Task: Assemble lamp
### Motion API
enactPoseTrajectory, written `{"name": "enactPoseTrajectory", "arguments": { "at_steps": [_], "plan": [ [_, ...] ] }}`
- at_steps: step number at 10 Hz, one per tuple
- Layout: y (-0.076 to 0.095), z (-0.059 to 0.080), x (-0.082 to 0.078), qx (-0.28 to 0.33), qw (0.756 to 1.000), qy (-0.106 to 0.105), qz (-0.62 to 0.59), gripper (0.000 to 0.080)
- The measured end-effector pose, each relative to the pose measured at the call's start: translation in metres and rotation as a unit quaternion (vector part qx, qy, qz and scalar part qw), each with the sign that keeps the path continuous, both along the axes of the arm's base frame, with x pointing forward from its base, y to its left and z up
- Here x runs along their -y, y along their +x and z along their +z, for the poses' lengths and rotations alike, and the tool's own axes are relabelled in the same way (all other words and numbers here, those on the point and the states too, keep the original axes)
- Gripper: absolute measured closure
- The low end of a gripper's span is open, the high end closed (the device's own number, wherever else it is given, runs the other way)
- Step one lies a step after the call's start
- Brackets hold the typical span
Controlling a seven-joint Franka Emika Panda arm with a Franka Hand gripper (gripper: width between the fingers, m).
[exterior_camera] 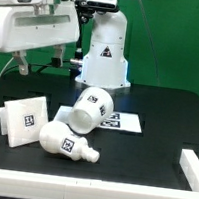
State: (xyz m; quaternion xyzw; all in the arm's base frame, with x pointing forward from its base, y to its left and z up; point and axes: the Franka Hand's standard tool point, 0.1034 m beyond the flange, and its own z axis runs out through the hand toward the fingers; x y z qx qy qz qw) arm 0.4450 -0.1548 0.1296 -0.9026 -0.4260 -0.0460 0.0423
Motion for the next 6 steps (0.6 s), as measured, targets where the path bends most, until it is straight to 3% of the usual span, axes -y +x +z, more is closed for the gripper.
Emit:
{"name": "enactPoseTrajectory", "arguments": {
  "at_steps": [3, 6],
  "plan": [
    [0.006, -0.023, 0.025, 0.015, 1.0, 0.003, -0.021, 0.01],
    [0.005, -0.024, 0.023, 0.012, 1.0, 0.004, -0.021, 0.01]
  ]
}}
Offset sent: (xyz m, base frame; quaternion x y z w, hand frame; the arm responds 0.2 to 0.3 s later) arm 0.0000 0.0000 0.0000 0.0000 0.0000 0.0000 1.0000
